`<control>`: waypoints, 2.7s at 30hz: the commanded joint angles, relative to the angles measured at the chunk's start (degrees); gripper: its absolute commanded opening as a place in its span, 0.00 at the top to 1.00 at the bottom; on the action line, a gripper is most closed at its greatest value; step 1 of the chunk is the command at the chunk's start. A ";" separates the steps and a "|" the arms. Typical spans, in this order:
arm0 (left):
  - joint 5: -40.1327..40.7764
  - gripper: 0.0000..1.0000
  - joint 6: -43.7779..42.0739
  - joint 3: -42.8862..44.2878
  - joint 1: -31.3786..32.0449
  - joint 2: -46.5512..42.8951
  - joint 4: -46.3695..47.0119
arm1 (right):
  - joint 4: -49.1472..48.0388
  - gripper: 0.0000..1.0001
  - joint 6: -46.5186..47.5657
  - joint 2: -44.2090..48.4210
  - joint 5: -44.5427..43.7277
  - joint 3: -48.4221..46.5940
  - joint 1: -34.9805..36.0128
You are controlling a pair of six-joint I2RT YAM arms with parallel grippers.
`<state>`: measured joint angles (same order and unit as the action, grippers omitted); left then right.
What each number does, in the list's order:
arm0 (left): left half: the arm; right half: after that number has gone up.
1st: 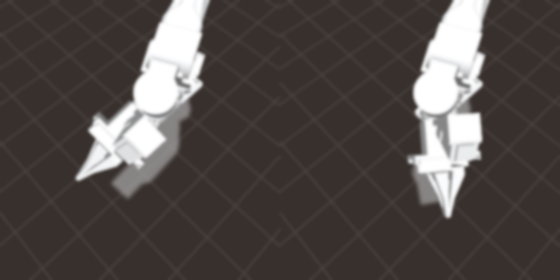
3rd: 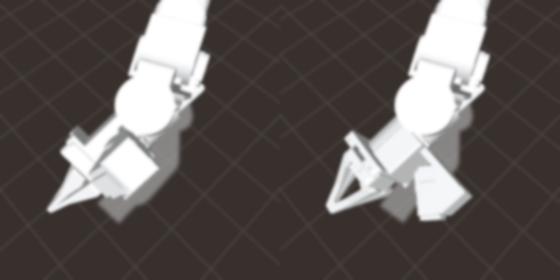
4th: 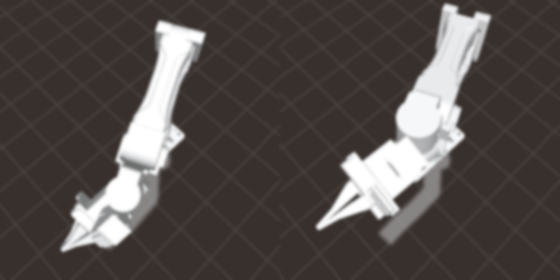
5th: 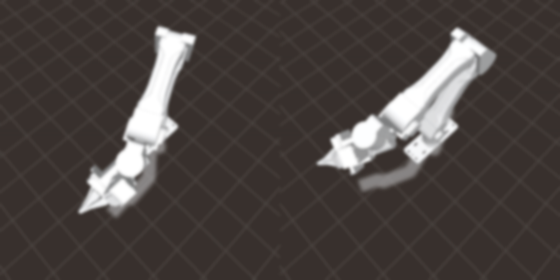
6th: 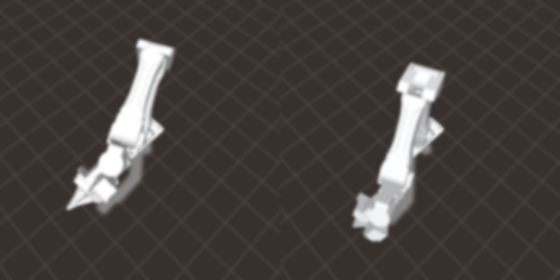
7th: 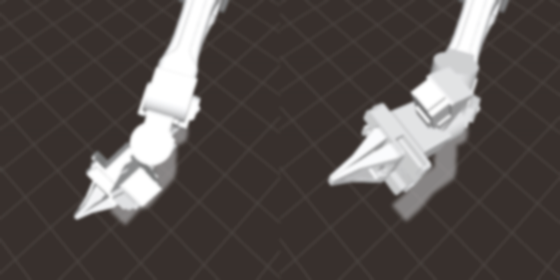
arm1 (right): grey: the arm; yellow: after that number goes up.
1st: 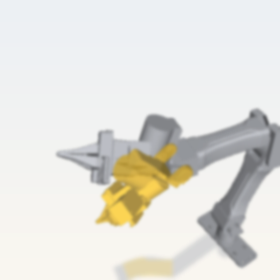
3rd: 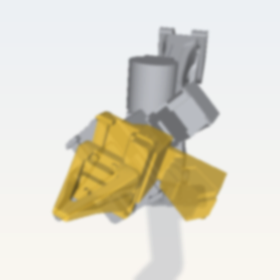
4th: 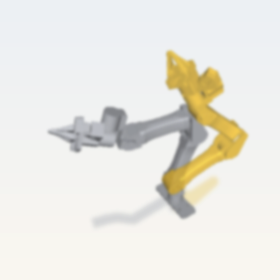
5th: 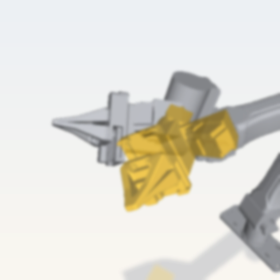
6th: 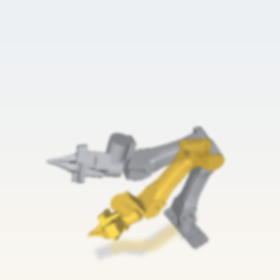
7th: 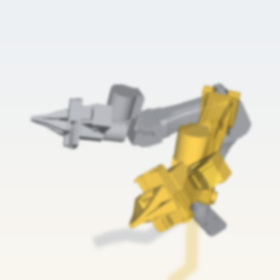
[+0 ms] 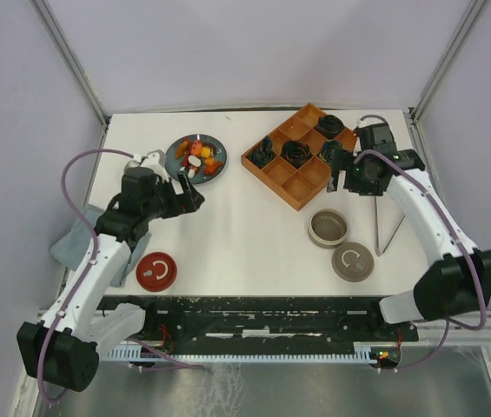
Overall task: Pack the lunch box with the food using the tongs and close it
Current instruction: Move the packing box to the center of the board, then move the plate to the center of the board.
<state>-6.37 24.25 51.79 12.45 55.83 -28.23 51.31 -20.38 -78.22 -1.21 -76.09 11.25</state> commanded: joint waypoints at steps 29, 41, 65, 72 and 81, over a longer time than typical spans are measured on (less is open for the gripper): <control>4.21 0.01 6.96 -15.02 12.96 -16.99 8.33 | -2.94 0.01 2.31 -26.08 32.03 -8.23 28.16; 5.58 0.01 6.25 -14.88 13.04 -17.34 6.64 | -2.39 0.01 -0.44 -21.34 -7.30 -14.71 26.64; 4.68 0.01 6.60 -14.62 12.97 -20.54 3.60 | -7.07 0.01 -7.52 -41.86 -0.55 -22.22 11.54; 4.72 0.01 6.36 -15.46 13.01 -21.28 3.72 | -7.11 0.01 -3.54 -39.40 -4.28 -19.36 6.78; 1.53 0.01 5.38 -14.84 13.04 -19.25 4.69 | -6.89 0.01 1.38 -36.99 -10.02 -17.22 2.00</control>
<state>-2.59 29.10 35.81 25.26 36.14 -25.21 44.42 -21.19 -118.15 -2.98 -94.13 16.58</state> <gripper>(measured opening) 0.993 0.991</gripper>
